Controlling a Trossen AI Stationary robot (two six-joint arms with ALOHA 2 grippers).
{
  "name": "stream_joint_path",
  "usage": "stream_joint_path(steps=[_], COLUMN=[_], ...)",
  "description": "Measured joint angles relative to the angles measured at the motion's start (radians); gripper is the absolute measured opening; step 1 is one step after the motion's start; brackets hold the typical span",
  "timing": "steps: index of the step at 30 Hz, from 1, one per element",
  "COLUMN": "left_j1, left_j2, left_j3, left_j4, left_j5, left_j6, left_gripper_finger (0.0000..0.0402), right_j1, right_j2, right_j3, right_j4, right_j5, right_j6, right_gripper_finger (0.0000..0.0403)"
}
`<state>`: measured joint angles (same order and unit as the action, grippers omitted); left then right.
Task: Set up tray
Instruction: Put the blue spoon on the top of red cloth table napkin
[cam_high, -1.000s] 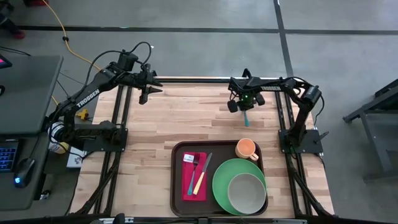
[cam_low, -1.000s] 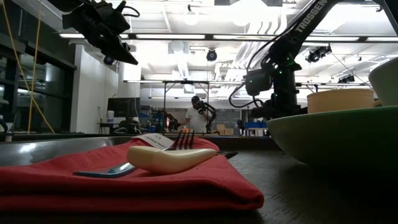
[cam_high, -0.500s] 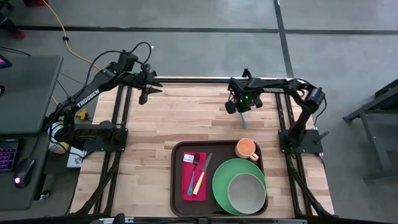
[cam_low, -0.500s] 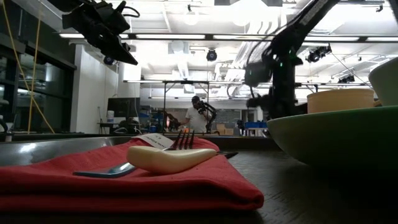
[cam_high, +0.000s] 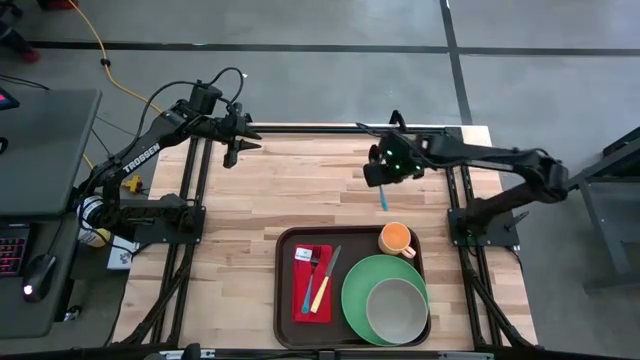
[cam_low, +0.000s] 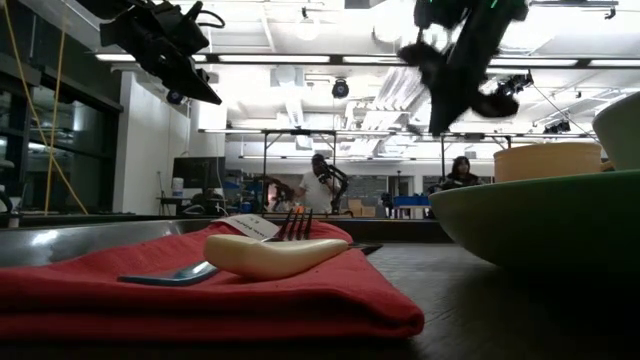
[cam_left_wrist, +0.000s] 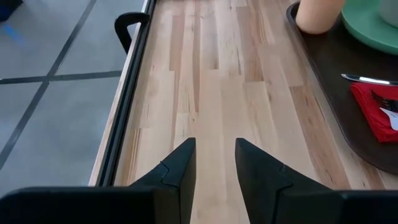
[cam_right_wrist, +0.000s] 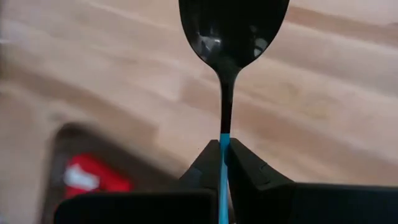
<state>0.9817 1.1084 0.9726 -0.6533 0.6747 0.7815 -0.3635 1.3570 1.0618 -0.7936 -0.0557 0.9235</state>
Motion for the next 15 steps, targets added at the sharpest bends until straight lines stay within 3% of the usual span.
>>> stream_joint_path(steps=[7,15], left_j1=[0.0,0.0], left_j2=[0.0,0.0], left_j3=[0.0,0.0], left_j4=[0.0,0.002], left_j5=[0.011,0.009], left_j6=[-0.004,-0.008], left_gripper_finger=[0.014,0.014], right_j1=[0.287,0.614], right_j2=[-0.119,-0.034], right_j3=[0.032,0.068], right_j4=[-0.001,0.111], right_j5=[0.116,0.293], right_j6=[0.279,0.618], right_gripper_finger=[0.0,0.0])
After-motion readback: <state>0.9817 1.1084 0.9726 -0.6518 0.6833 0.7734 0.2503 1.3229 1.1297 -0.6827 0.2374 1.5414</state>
